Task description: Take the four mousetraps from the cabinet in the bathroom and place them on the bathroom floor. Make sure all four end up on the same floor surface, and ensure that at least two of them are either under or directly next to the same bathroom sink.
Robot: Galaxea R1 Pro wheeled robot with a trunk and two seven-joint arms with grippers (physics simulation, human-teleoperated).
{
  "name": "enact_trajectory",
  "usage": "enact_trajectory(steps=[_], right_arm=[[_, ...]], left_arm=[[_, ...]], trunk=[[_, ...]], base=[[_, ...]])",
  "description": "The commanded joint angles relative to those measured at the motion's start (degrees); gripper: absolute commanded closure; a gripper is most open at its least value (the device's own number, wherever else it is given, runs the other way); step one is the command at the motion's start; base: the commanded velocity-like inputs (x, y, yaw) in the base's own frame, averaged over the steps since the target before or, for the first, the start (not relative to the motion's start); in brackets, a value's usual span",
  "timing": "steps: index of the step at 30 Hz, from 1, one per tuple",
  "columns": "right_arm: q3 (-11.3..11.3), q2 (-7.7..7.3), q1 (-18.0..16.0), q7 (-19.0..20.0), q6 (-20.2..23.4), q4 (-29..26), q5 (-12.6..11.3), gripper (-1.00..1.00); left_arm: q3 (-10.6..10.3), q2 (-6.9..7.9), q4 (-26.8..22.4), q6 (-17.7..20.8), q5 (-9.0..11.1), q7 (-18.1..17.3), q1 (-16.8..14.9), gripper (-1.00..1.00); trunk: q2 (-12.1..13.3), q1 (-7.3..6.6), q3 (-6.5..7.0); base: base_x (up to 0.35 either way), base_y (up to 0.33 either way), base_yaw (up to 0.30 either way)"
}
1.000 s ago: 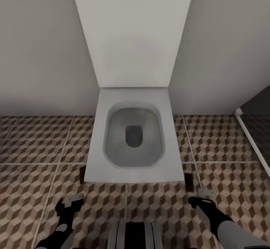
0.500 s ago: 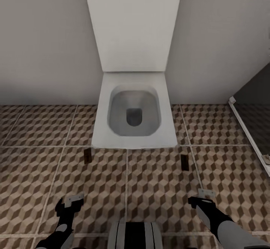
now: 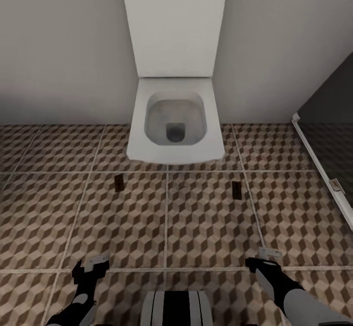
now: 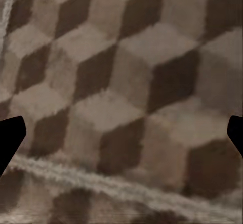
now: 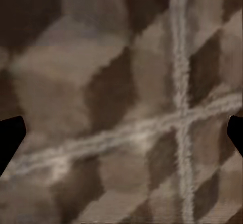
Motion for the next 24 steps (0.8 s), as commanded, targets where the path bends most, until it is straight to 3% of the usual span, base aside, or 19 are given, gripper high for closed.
enact_trajectory(steps=[1,10,24], right_arm=[[0.49,-0.04,0.01,-0.32,0.37,-0.14,-0.47,-1.00],[0.49,0.01,0.01,-0.31,0.37,-0.14,-0.47,-1.00],[0.47,0.13,0.01,-0.36,0.37,-0.14,-0.47,-1.00]], left_arm=[[0.23,-0.02,0.08,-0.19,-0.10,-0.03,-0.01,-1.00],[0.29,-0.10,0.01,-0.33,0.03,-0.13,0.00,-1.00],[0.38,-1.89,0.90,-0.32,0.39,-0.21,0.03,-1.00]], trunk=[[-0.01,-0.05,-0.03],[-0.01,-0.05,-0.03],[-0.01,-0.05,-0.03]], base=[[-0.346,0.000,0.000],[-0.294,0.012,0.000],[-0.042,0.005,0.000]])
